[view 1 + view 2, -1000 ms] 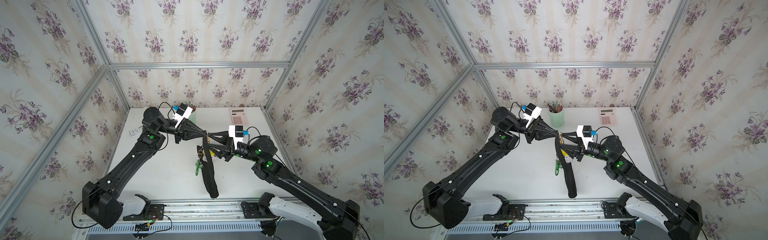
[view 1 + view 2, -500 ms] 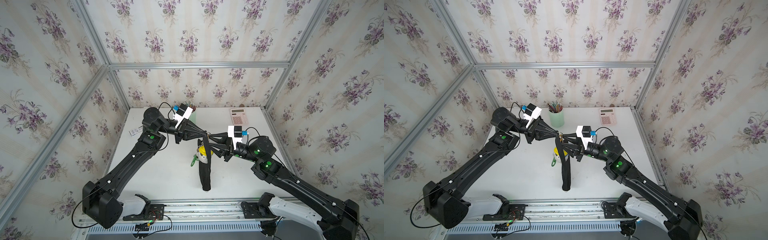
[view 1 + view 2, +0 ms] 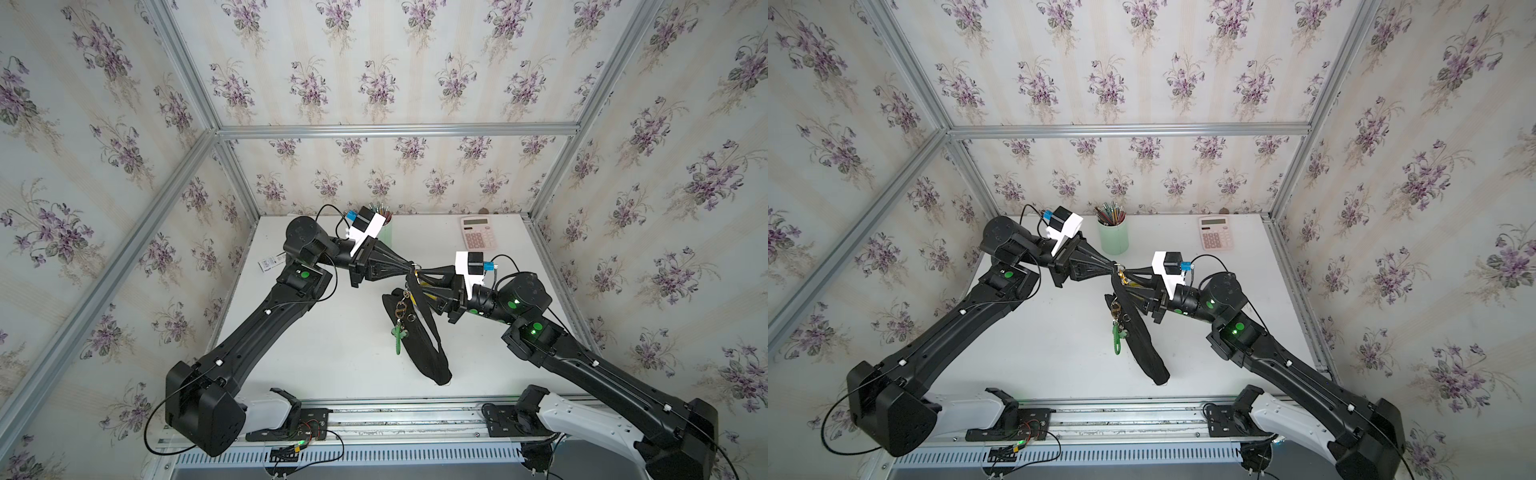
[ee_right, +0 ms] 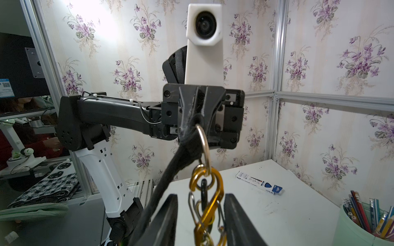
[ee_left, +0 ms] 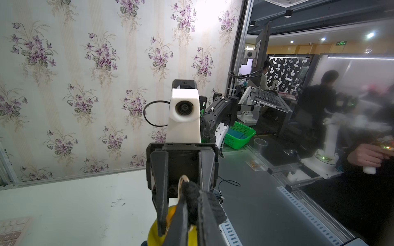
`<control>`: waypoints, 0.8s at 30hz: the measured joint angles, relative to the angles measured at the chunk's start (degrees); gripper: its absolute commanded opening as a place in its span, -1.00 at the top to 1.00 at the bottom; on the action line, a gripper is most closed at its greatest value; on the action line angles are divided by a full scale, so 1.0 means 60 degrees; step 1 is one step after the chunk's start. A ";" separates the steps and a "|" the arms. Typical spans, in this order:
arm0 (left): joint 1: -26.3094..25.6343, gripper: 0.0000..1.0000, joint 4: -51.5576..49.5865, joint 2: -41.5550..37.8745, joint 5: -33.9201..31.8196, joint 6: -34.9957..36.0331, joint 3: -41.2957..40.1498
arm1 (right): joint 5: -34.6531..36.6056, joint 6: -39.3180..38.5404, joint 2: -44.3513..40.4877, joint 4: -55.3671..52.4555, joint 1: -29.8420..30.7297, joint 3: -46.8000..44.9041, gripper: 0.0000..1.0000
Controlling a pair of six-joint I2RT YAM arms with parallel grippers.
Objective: Remove the decoration from the bag
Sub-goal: Remove the decoration item from the bag.
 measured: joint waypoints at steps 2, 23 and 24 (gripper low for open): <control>0.0000 1.00 0.0004 0.0004 0.0011 0.0000 0.0000 | 0.0058 0.0004 -0.0022 0.0022 0.0000 0.0007 0.38; -0.0011 1.00 0.0517 0.0142 0.0222 -0.0561 0.0073 | -0.0219 0.0022 -0.0087 0.0087 0.0000 -0.0011 0.87; -0.0011 1.00 0.0641 0.0164 0.0233 -0.0667 0.0073 | -0.0219 0.0026 -0.0113 0.0080 0.0000 -0.0015 0.86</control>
